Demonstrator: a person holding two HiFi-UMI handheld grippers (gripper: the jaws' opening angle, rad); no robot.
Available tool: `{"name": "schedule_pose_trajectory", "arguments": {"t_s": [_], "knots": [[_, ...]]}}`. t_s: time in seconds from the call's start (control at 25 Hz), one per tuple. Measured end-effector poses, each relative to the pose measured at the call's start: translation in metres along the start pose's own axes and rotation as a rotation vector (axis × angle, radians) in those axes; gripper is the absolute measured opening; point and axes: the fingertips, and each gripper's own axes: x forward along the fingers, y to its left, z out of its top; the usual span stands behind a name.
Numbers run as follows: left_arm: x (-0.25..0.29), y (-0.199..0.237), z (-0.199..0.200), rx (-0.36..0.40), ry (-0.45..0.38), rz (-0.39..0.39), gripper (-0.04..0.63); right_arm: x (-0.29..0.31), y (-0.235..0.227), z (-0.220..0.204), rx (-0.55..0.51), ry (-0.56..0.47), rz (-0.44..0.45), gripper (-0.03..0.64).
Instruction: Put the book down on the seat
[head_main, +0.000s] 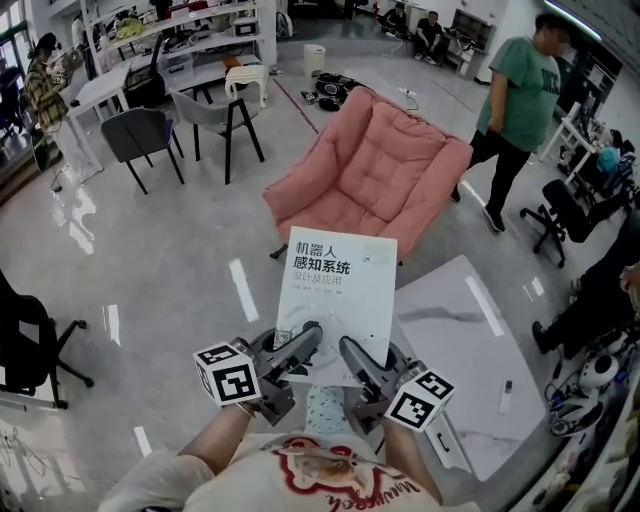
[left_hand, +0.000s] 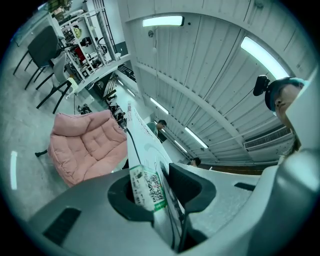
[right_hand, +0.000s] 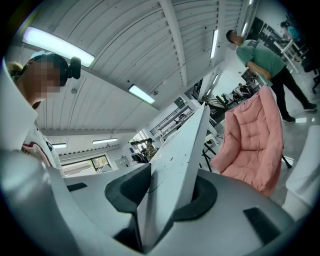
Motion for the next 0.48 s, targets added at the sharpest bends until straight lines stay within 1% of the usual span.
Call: {"name": "schedule_pose_trajectory", "arguments": {"t_s": [0.2, 0.48], "knots": [[0.027, 0.036, 0.013, -0.003, -0.008, 0.011, 0.089, 0.025, -0.040, 0.009, -0.002, 0.007, 0.009, 0.121], [0.098, 0.086, 0.066, -0.010, -0.012, 0.011, 0.089, 0.073, -0.110, 0.065, -0.004, 0.020, 0.003, 0.121]]}}
